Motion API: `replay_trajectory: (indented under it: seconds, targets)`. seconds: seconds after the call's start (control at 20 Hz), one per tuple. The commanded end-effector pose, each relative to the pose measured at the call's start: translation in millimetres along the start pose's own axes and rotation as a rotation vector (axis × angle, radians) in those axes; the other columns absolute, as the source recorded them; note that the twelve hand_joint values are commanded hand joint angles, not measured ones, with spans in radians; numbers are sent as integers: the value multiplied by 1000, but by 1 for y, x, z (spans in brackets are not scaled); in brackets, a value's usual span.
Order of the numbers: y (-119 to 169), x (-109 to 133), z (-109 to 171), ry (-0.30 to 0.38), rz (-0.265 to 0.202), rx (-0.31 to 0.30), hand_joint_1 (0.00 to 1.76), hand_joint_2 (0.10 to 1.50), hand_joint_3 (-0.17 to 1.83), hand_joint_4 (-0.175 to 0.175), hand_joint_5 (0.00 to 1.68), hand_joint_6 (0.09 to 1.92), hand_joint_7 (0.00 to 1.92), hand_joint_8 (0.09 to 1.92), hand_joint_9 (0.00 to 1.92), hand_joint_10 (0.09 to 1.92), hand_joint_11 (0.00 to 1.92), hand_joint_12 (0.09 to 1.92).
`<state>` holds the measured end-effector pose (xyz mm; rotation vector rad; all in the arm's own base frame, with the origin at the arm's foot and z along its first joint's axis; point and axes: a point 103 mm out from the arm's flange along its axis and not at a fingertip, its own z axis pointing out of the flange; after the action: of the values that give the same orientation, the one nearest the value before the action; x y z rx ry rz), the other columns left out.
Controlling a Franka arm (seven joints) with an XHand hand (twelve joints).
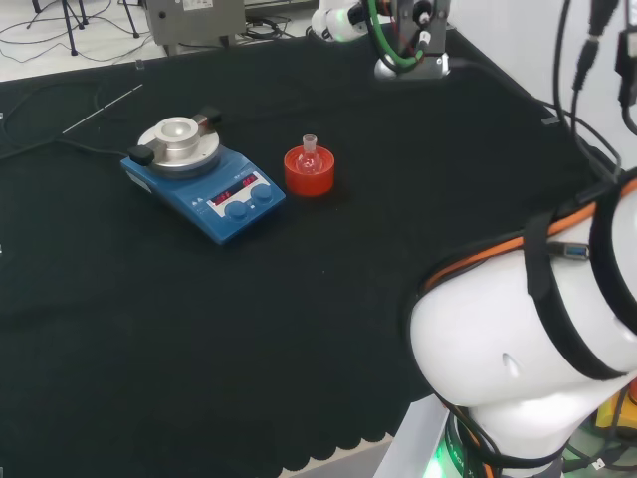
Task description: Pick up the round-bottom flask.
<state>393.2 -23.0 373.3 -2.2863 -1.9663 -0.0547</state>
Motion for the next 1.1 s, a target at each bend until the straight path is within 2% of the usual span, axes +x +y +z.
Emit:
replay_trajectory:
  seconds: [0.05,0.25,0.5,0.65,0.9,1.0,1.1]
  targets:
    - [82,-12,48,79,11,8,418,1130,232,-12,429,87,279,491,321,590,0,1184]
    - [113,-22,73,90,27,42,423,1129,235,-14,432,87,278,493,322,591,0,1185]
    - [132,-24,96,62,26,41,440,1123,242,-16,438,87,276,497,324,594,0,1192]
    - [145,-21,116,90,19,70,466,1109,249,-17,447,87,276,504,333,600,0,1202]
    - [154,-24,142,153,23,83,511,1059,289,-21,464,87,274,522,348,608,0,1218]
    - [156,-25,150,186,27,81,588,999,321,-20,461,87,273,528,352,610,0,1222]
    - [159,-26,159,221,34,89,662,903,441,-19,473,87,271,533,359,611,0,1227]
